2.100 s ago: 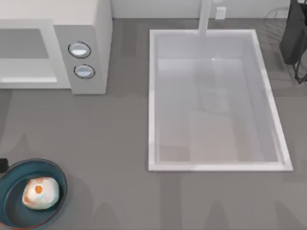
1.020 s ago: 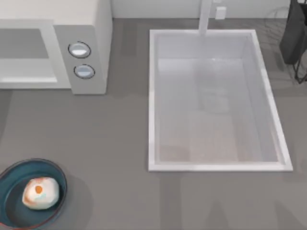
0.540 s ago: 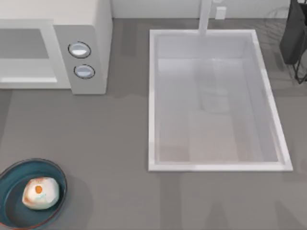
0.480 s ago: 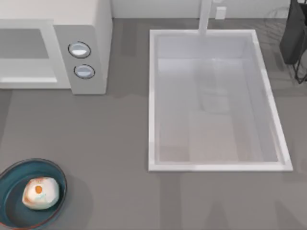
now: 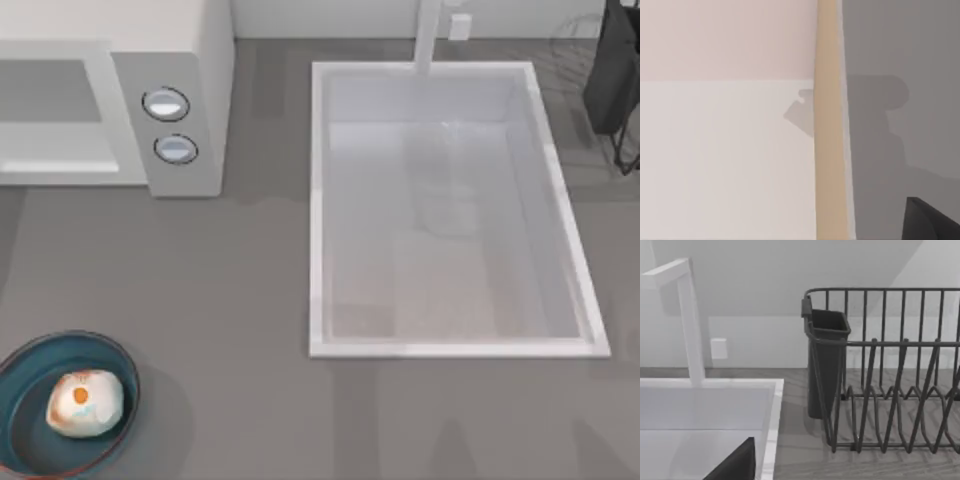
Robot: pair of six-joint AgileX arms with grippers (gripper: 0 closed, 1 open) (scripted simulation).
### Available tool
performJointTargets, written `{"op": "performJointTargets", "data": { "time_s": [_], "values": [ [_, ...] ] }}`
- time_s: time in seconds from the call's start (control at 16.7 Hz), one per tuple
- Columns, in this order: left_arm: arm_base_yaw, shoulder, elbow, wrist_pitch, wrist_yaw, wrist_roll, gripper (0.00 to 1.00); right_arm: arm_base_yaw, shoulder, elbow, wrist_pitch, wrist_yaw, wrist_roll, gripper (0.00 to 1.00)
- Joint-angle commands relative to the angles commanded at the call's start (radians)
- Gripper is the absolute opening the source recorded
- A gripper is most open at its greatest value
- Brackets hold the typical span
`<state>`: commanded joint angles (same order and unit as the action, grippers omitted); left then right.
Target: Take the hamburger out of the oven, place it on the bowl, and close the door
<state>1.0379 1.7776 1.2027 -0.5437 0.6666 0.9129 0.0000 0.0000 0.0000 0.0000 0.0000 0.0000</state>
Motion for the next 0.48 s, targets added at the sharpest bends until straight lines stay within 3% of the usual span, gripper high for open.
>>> {"op": "performJointTargets", "data": {
  "time_s": [0.24, 0.48],
  "values": [
    [0.003, 0.053, -0.107, 0.159, 0.002, 0.003, 0.0, 0.0, 0.0, 0.0, 0.0, 0.0, 0.0, 1.0],
    [0.004, 0.063, -0.128, 0.185, 0.003, 0.003, 0.0, 0.0, 0.0, 0.0, 0.0, 0.0, 0.0, 1.0]
  ]
}}
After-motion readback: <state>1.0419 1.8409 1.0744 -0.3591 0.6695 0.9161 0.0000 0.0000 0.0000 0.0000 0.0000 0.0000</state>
